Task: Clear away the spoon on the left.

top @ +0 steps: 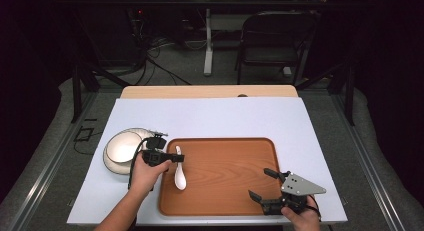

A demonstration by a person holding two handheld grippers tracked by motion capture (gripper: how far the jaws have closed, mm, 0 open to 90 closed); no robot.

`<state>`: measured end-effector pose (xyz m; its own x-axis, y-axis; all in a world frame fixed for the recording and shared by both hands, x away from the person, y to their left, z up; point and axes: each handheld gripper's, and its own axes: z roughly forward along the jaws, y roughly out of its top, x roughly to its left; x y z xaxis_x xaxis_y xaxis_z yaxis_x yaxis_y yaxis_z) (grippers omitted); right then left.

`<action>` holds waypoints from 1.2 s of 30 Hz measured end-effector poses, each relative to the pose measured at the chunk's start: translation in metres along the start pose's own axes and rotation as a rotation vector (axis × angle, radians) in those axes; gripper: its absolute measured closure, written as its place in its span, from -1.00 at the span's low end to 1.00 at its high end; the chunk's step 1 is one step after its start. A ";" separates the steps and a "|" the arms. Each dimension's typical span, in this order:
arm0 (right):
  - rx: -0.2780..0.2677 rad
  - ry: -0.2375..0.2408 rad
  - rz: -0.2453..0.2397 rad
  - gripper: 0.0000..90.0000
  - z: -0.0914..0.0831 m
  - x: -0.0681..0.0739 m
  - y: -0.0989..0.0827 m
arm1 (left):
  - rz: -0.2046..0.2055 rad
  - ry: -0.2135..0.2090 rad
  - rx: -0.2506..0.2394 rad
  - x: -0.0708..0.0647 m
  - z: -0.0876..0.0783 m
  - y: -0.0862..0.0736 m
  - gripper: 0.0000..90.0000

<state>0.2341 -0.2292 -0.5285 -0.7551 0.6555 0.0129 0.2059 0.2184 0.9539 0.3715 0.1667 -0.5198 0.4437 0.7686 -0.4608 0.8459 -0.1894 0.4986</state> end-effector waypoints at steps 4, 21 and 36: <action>-0.001 -0.001 0.000 -0.67 0.000 0.000 0.000 | -0.034 0.007 0.004 0.005 0.004 0.000 0.75; -0.001 -0.001 -0.002 -0.67 -0.001 0.000 0.000 | -0.094 0.040 -0.004 0.014 0.012 -0.002 0.65; -0.001 -0.001 -0.001 -0.67 -0.001 0.000 0.000 | -0.083 0.074 0.002 0.016 0.013 -0.004 0.43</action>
<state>0.2339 -0.2298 -0.5282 -0.7546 0.6561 0.0116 0.2045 0.2183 0.9542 0.3794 0.1715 -0.5385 0.3493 0.8247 -0.4448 0.8794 -0.1246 0.4595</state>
